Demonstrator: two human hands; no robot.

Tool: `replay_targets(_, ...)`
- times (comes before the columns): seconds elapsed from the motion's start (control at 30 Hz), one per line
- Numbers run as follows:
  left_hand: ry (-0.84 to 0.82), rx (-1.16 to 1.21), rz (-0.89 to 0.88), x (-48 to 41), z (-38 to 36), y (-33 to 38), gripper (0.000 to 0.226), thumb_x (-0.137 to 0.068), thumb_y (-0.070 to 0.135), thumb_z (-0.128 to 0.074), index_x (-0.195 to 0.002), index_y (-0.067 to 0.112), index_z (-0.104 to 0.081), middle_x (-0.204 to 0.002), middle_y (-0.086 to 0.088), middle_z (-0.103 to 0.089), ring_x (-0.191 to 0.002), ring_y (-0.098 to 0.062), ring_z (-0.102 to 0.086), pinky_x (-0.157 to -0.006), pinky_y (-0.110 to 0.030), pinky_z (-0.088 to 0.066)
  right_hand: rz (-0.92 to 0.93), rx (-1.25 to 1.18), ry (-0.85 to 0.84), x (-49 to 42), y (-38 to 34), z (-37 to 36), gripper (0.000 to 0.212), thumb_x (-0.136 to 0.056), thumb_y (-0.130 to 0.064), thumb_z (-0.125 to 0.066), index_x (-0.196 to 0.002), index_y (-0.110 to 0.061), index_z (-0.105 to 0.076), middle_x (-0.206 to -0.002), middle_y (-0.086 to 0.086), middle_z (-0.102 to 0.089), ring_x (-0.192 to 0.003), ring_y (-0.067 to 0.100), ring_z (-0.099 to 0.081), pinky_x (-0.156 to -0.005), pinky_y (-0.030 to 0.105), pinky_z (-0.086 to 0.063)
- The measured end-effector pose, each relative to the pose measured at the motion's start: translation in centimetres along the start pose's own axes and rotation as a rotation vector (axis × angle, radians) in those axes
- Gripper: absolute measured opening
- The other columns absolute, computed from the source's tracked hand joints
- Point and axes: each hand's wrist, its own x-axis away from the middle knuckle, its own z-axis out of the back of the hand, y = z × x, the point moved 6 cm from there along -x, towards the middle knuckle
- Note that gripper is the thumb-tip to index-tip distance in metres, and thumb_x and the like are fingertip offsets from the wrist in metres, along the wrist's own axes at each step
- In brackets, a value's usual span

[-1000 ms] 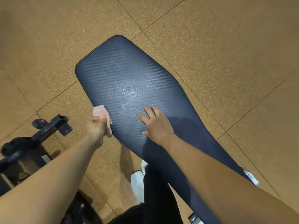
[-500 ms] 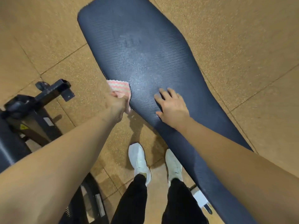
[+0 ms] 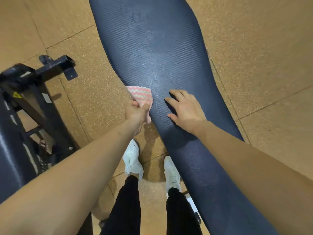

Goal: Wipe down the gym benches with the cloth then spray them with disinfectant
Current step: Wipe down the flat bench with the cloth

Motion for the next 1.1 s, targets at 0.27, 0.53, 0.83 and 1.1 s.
replay_targets(0.27, 0.003, -0.101, -0.029, 3.8, -1.3, -2.1, 0.040, -0.058, 0.031, -0.076, -0.084, 0.026, -0.045, -0.105, -0.020, -0.071, -0.081, -0.033, -0.070, -0.072, -0.048, -0.061, -0.035, 0.073, -0.067, 6.7, 0.8, -2.6, 0.071, -0.088, -0.050, -0.070, -0.147, -0.020, -0.046, -0.159, 0.006, -0.037, -0.147, 0.031, -0.029, -0.118, 0.048, -0.029)
replay_targets(0.53, -0.010, -0.151, -0.066, 4.2, -1.3, -3.6, 0.036, -0.076, 0.022, -0.084, -0.094, 0.015, -0.053, -0.104, -0.017, -0.072, -0.083, -0.031, -0.072, -0.074, -0.048, -0.063, 0.005, 0.063, -0.109, 7.4, 1.3, -3.1, 0.082, -0.091, -0.051, -0.067, -0.158, -0.023, -0.030, -0.168, 0.003, -0.019, -0.156, 0.026, -0.012, -0.125, 0.048, -0.018)
replay_targets(0.83, -0.090, -0.160, -0.140, 6.1, -1.9, -7.7, 0.037, -0.081, 0.018, -0.081, -0.085, 0.024, -0.045, -0.095, -0.011, -0.068, -0.061, -0.027, -0.063, -0.053, -0.031, -0.050, -0.040, 0.041, -0.113, 7.6, 0.9, -3.5, 0.086, -0.089, -0.048, -0.071, -0.159, -0.024, -0.027, -0.170, 0.000, -0.013, -0.157, 0.023, -0.007, -0.126, 0.049, -0.015)
replay_targets(1.1, -0.191, -0.165, -0.090, 11.6, -3.6, -15.6, 0.037, -0.080, 0.016, -0.082, -0.087, 0.027, -0.046, -0.104, -0.007, -0.067, -0.093, -0.028, -0.070, -0.086, -0.048, -0.061, -0.124, 0.044, 0.088, 12.8, 1.2, -2.4, 0.051, -0.089, -0.031, -0.075, -0.136, -0.018, -0.059, -0.148, 0.007, -0.048, -0.129, 0.035, -0.045, -0.097, 0.053, -0.046)
